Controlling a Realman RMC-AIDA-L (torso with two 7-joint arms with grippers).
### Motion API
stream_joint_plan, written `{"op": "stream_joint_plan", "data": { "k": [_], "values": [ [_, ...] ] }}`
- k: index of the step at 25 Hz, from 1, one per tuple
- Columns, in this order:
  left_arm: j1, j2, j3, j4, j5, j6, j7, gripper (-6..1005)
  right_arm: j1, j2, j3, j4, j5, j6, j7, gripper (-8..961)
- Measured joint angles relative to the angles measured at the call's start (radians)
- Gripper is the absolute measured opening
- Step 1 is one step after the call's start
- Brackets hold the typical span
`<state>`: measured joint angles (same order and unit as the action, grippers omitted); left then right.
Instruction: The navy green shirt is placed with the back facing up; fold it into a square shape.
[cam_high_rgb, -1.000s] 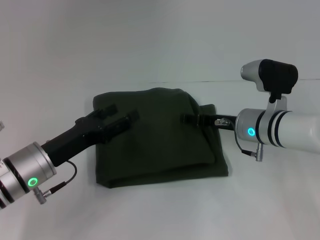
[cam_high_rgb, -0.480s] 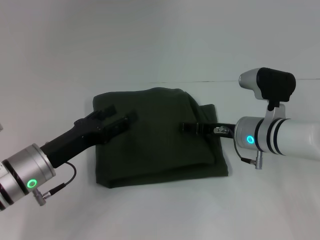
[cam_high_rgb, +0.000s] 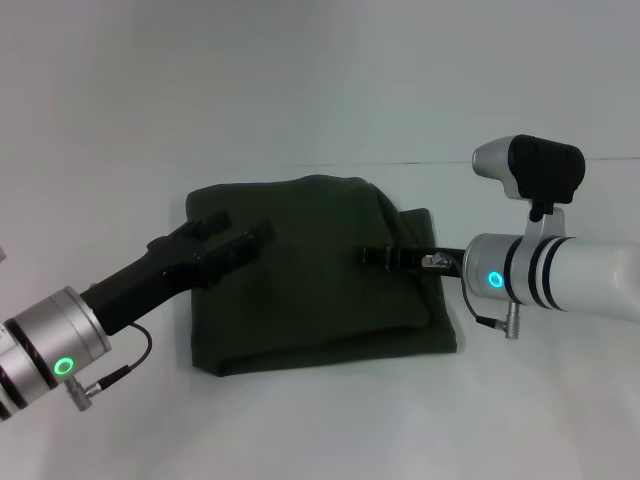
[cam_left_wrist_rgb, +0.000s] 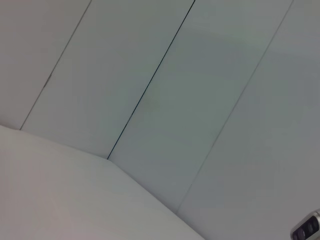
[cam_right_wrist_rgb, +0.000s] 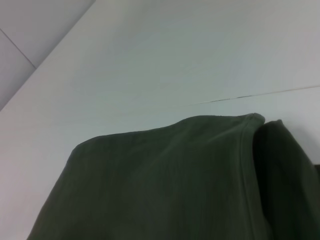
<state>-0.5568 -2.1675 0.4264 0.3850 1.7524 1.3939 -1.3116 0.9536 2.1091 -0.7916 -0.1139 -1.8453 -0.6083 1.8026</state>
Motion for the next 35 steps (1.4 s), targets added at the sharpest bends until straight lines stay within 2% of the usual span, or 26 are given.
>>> {"op": "stream_joint_plan", "data": {
  "k": [2, 7, 21, 28, 35],
  "values": [
    [0.000, 0.000, 0.000, 0.000, -0.001, -0.001, 0.000, 935, 0.000, 0.000, 0.000, 0.001, 0.000, -0.003, 0.003, 643],
    [-0.001, 0.000, 0.000, 0.000, -0.001, -0.004, 0.000, 935, 0.001, 0.000, 0.004, 0.003, 0.000, -0.005, 0.005, 409],
    [-0.003, 0.001, 0.000, -0.011, -0.001, -0.016, -0.002, 935, -0.003, 0.000, 0.007, 0.011, 0.000, 0.011, -0.004, 58],
    [-0.003, 0.000, 0.000, -0.012, -0.001, -0.017, -0.002, 935, -0.013, 0.000, 0.014, 0.003, 0.011, -0.003, -0.027, 55],
    [-0.002, 0.000, 0.000, -0.012, -0.002, -0.017, -0.001, 935, -0.043, -0.008, 0.013, -0.009, 0.150, -0.090, -0.168, 55]
  ]
}}
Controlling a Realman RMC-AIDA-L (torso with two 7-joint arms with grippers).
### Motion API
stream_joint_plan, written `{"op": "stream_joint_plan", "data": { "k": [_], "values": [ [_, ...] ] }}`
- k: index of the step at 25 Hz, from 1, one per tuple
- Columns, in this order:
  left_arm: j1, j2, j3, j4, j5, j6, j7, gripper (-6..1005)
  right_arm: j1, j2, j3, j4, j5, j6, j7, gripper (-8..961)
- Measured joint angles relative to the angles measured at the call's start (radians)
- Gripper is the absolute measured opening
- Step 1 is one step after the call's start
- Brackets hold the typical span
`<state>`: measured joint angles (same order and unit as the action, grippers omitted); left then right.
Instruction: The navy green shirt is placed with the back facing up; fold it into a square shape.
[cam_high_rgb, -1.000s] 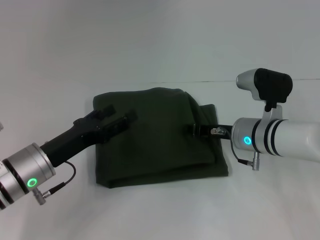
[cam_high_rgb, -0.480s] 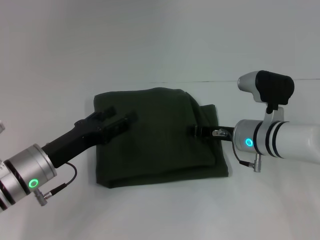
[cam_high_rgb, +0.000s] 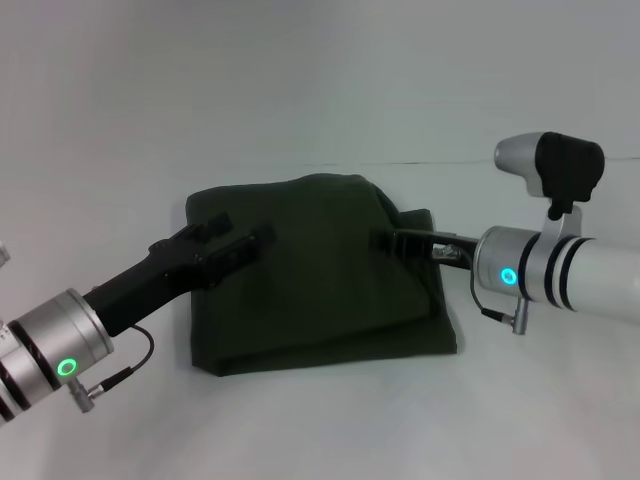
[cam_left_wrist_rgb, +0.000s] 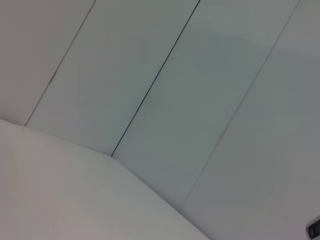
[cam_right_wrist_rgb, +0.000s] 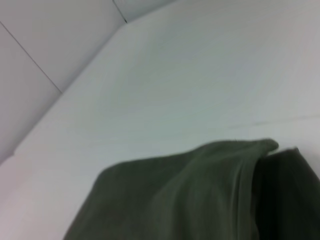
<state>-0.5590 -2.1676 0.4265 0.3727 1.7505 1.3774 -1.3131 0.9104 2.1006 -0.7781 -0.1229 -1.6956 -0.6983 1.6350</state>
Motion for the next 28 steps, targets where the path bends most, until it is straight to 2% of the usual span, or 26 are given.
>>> {"op": "stream_joint_plan", "data": {
  "k": [28],
  "values": [
    [0.000, 0.000, -0.002, -0.008, -0.001, 0.001, -0.003, 934, -0.038, -0.002, -0.007, -0.112, 0.005, -0.121, -0.012, 55]
  ]
}}
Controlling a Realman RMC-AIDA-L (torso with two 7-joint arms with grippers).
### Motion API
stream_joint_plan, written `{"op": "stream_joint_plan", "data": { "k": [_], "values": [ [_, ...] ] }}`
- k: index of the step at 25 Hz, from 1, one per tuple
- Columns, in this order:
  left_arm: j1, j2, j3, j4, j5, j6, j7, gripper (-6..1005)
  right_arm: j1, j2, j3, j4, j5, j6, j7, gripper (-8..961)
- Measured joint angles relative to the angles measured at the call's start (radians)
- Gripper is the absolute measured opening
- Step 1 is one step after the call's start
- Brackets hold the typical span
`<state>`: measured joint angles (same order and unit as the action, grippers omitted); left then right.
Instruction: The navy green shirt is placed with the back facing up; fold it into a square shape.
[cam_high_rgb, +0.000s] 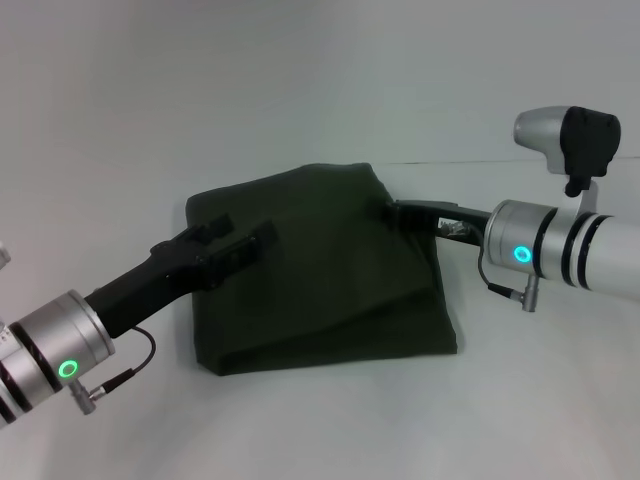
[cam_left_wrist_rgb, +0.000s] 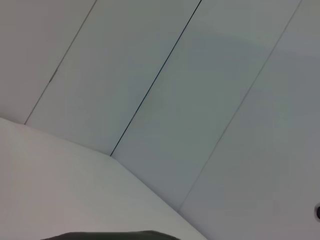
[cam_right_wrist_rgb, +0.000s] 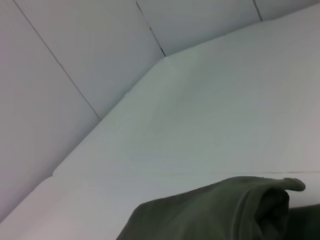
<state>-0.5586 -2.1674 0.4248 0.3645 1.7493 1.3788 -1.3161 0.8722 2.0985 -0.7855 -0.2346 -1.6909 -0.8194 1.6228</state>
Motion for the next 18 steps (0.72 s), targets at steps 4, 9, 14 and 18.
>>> {"op": "stream_joint_plan", "data": {
  "k": [4, 9, 14, 18],
  "values": [
    [-0.001, 0.000, -0.003, 0.000, -0.001, 0.000, 0.000, 934, -0.018, 0.000, 0.000, -0.034, 0.001, -0.028, -0.001, 55],
    [-0.002, 0.001, -0.013, -0.001, -0.001, -0.001, 0.000, 934, -0.028, 0.000, 0.001, -0.046, 0.002, -0.049, -0.004, 55],
    [-0.003, 0.001, -0.014, -0.002, -0.001, -0.001, 0.000, 934, -0.040, 0.001, 0.006, -0.047, 0.018, -0.065, -0.028, 56],
    [-0.003, 0.001, -0.014, -0.004, -0.001, -0.001, -0.006, 934, -0.059, 0.000, 0.004, -0.049, 0.040, -0.084, -0.037, 56]
  ]
}}
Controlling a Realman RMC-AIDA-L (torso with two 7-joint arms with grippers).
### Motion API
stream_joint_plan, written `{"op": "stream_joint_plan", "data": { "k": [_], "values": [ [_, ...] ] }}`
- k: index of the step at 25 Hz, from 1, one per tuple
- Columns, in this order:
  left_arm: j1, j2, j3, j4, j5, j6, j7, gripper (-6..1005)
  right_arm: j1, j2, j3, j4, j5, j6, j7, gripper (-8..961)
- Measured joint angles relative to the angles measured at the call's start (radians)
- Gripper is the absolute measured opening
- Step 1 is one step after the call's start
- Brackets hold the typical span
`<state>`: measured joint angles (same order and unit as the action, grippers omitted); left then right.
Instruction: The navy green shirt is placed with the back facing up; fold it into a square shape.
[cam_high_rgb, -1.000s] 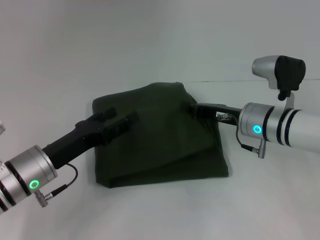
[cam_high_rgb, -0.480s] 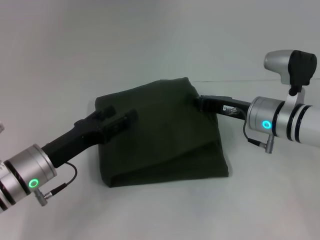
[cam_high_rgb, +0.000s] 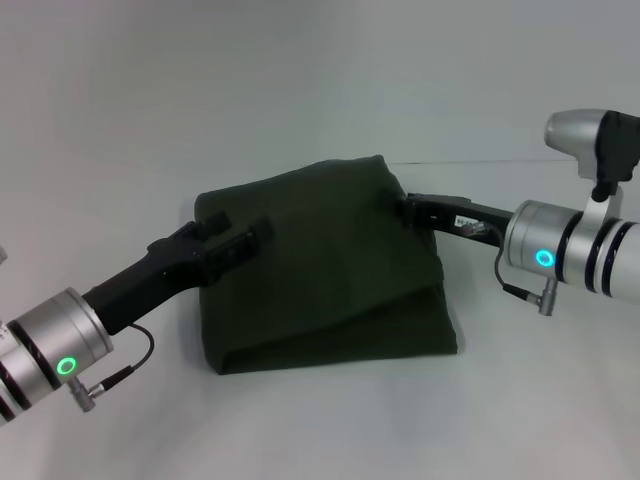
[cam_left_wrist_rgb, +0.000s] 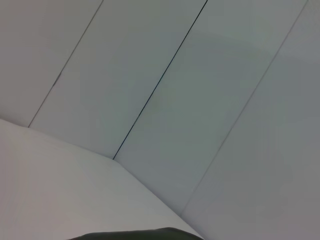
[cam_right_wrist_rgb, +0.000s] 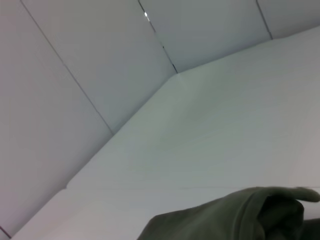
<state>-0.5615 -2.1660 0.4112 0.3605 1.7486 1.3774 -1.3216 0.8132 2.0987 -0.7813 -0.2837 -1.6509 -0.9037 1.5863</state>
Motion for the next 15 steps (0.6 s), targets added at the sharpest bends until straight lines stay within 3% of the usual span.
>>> {"op": "stream_joint_plan", "data": {
  "k": [15],
  "values": [
    [0.003, 0.000, 0.002, -0.002, 0.001, 0.000, -0.009, 935, -0.054, 0.000, 0.005, -0.012, 0.002, -0.068, 0.001, 56]
  ]
}}
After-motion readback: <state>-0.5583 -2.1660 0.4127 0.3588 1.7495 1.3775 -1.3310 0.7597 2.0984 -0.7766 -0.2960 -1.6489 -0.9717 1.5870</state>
